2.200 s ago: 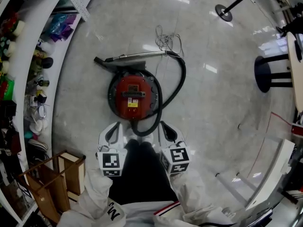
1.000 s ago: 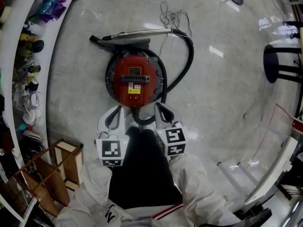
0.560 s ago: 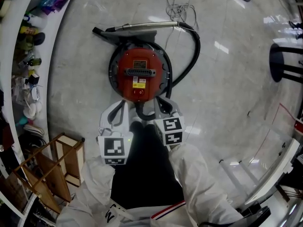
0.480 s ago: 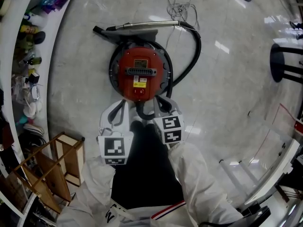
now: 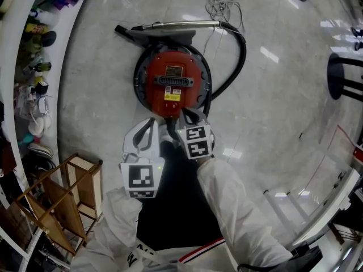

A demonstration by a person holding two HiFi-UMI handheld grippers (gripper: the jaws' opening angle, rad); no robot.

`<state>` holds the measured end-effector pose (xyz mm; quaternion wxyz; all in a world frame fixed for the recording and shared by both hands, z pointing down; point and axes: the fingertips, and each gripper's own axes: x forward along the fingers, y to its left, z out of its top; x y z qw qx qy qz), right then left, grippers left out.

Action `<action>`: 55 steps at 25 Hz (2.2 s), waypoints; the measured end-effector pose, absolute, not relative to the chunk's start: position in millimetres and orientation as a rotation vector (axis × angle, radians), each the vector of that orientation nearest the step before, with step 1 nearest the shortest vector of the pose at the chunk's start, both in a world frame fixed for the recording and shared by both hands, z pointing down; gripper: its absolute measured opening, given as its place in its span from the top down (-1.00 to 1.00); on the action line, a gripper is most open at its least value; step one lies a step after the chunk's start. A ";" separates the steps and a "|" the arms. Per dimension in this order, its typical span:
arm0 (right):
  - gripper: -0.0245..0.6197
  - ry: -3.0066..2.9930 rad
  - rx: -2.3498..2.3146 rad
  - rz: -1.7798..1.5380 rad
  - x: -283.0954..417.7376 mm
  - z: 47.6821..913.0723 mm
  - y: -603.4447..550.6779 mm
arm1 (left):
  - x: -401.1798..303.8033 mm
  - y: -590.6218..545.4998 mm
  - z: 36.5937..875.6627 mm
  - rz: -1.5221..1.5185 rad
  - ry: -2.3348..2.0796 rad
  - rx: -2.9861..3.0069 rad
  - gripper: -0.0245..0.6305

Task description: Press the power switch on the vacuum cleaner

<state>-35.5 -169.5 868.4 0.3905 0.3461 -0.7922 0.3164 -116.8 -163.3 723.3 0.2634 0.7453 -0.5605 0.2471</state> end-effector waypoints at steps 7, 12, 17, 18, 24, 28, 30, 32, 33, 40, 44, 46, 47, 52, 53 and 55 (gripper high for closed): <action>0.92 -1.966 0.854 0.805 -38.8 894.5 -160.1 | -122.7 -159.0 724.8 0.663 -1.521 1.990 0.93; 0.92 -1.972 0.850 0.802 -47.1 895.4 -165.5 | -126.1 -157.2 726.4 0.660 -1.517 1.982 0.93; 0.92 -1.960 0.838 0.800 -47.2 899.9 -167.9 | -127.0 -158.9 727.6 0.655 -1.519 1.974 0.93; 0.92 -1.957 0.838 0.802 -47.1 900.9 -167.6 | -127.7 -159.2 728.2 0.654 -1.518 1.973 0.93; 0.92 -1.960 0.847 0.803 -47.0 900.3 -166.6 | -131.3 -158.1 732.6 0.650 -1.516 1.958 0.93; 0.92 -1.953 0.848 0.808 -44.7 901.6 -166.3 | -130.2 -159.2 734.8 0.645 -1.511 1.954 0.93; 0.92 -1.950 0.853 0.807 -43.9 901.8 -166.1 | -129.5 -159.8 735.7 0.644 -1.507 1.956 0.93; 0.92 -1.945 0.858 0.807 -43.4 902.4 -165.9 | -130.6 -160.2 737.1 0.645 -1.503 1.956 0.93; 0.92 -1.943 0.859 0.809 -43.4 902.7 -165.7 | -131.6 -160.5 737.6 0.645 -1.503 1.955 0.93; 0.92 -1.934 0.867 0.814 -43.5 903.2 -164.5 | -135.7 -161.6 740.2 0.648 -1.497 1.951 0.93; 0.92 -1.921 0.865 0.822 -42.5 906.3 -163.7 | -135.7 -161.6 741.5 0.648 -1.492 1.952 0.93; 0.92 -1.921 0.871 0.816 -42.7 906.2 -163.8 | -136.3 -162.0 742.3 0.650 -1.490 1.954 0.93; 0.92 -1.921 0.876 0.815 -42.7 906.2 -164.1 | -136.9 -162.4 743.0 0.651 -1.489 1.954 0.93; 0.92 -1.917 0.869 0.826 -42.2 907.0 -164.2 | -139.4 -164.4 744.6 0.659 -1.489 1.951 0.93; 0.92 -1.917 0.868 0.826 -42.0 906.9 -164.0 | -138.9 -164.9 744.0 0.658 -1.487 1.954 0.93; 0.92 -1.915 0.870 0.828 -41.7 906.6 -163.8 | -137.5 -166.0 742.4 0.655 -1.484 1.960 0.93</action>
